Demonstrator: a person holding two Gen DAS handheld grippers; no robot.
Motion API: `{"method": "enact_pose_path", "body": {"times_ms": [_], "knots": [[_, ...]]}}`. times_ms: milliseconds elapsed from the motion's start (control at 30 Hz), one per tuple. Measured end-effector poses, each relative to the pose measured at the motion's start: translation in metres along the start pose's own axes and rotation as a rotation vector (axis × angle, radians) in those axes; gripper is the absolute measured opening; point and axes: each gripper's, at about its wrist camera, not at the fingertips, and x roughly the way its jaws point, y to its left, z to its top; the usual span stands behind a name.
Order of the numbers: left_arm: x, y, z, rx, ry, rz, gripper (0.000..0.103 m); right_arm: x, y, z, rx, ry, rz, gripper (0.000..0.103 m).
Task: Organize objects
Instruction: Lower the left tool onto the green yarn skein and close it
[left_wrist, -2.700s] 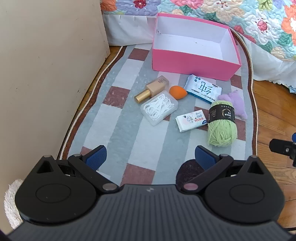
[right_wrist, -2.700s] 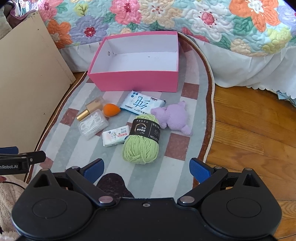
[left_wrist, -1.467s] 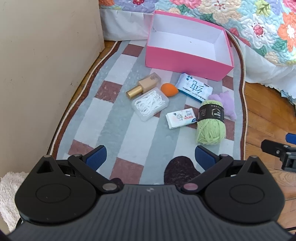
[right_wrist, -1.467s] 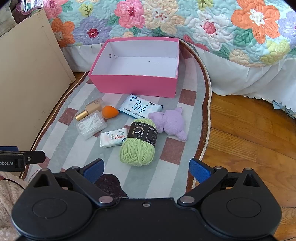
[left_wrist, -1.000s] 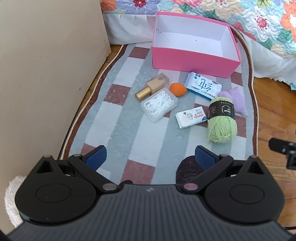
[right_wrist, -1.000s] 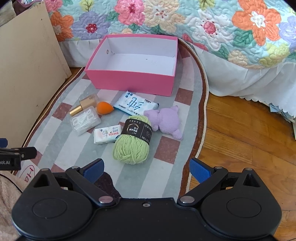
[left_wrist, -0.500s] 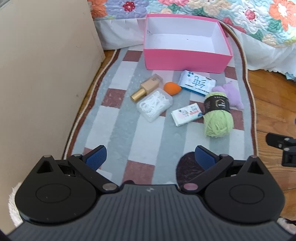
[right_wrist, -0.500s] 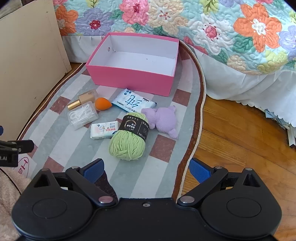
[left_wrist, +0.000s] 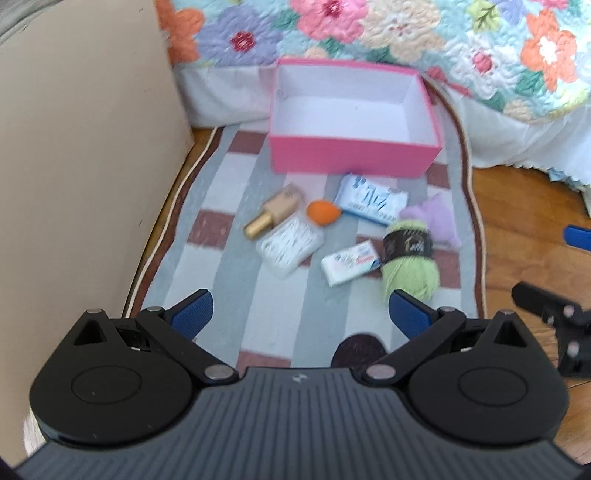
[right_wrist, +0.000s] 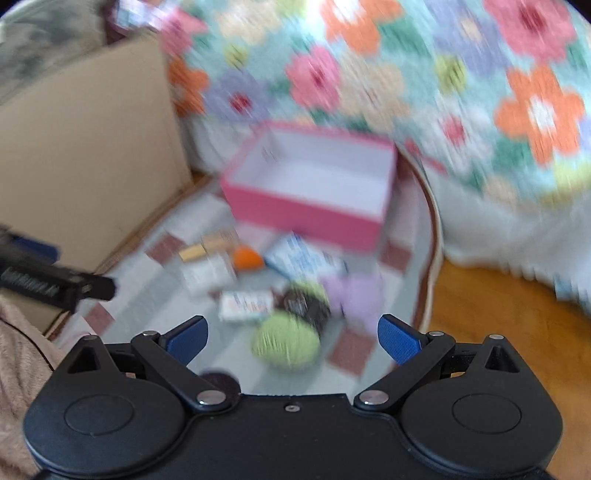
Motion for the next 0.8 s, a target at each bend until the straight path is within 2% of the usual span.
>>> {"method": "enact_pose_path", "body": {"times_ms": [167,333,500,667,800], "knots": [[0.014,-0.011,0.031,0.04,0.031,-0.084,0.103,0.008,-0.01,0.021,-0.055,0.002,0.025,0.1],[0.041,-0.029,0.05,0.066,0.038,-0.154,0.103,0.033,-0.019,0.024,-0.01,0.028,0.065,0.1],[0.08,-0.049,0.056,0.074,0.057,-0.18,0.101,0.073,-0.026,0.004,0.046,0.076,0.155,0.097],[0.125,-0.056,0.049,0.023,0.096,-0.233,0.101,0.111,-0.031,-0.018,0.089,0.121,0.147,0.093],[0.156,-0.05,0.04,-0.055,0.1,-0.31,0.098,0.138,-0.034,-0.034,0.13,0.144,0.139,0.091]]}}
